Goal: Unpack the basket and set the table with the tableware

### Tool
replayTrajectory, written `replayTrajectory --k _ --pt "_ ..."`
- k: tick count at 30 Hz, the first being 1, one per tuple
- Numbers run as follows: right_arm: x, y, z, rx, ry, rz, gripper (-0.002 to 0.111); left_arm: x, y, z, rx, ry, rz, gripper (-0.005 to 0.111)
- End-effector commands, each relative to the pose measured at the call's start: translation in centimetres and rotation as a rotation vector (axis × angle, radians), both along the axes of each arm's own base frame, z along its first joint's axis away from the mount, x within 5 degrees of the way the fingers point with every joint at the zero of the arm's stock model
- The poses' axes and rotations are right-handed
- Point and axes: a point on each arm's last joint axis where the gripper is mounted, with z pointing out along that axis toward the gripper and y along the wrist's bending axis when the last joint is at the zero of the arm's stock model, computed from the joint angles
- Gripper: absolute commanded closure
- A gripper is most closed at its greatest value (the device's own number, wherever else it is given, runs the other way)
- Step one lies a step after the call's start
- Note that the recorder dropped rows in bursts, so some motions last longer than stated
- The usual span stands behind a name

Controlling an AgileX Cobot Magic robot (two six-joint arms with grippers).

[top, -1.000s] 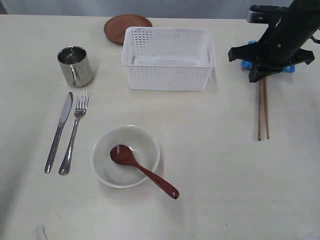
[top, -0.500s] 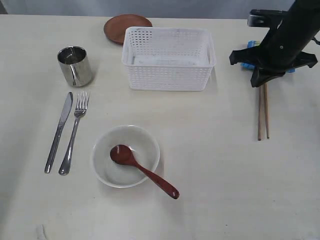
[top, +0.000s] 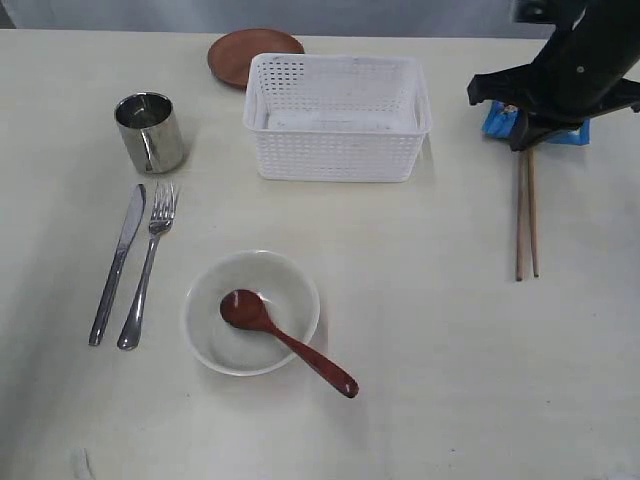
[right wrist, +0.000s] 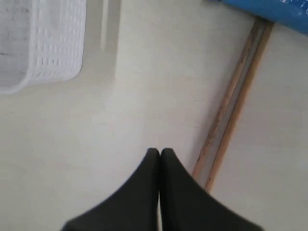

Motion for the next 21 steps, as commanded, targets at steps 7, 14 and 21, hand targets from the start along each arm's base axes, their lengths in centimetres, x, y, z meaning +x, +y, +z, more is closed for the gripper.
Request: replayTrajectory --k 7,14,21 --pt "-1.5 -0.2 2.5 0.004 -0.013 0.018 0.109 9.1 -1.4 0.0 -0.001 0.054 0.014 0.107" --pt "-2.8 -0.3 4.0 0.009 -0.010 0.022 0.109 11.6 -1.6 -1.9 -0.002 0.063 0.037 0.107" --pt "-5.0 -0.6 4.4 0.013 -0.013 0.020 0.109 14.1 -2.0 -4.9 0.011 0.133 0.045 0.107"
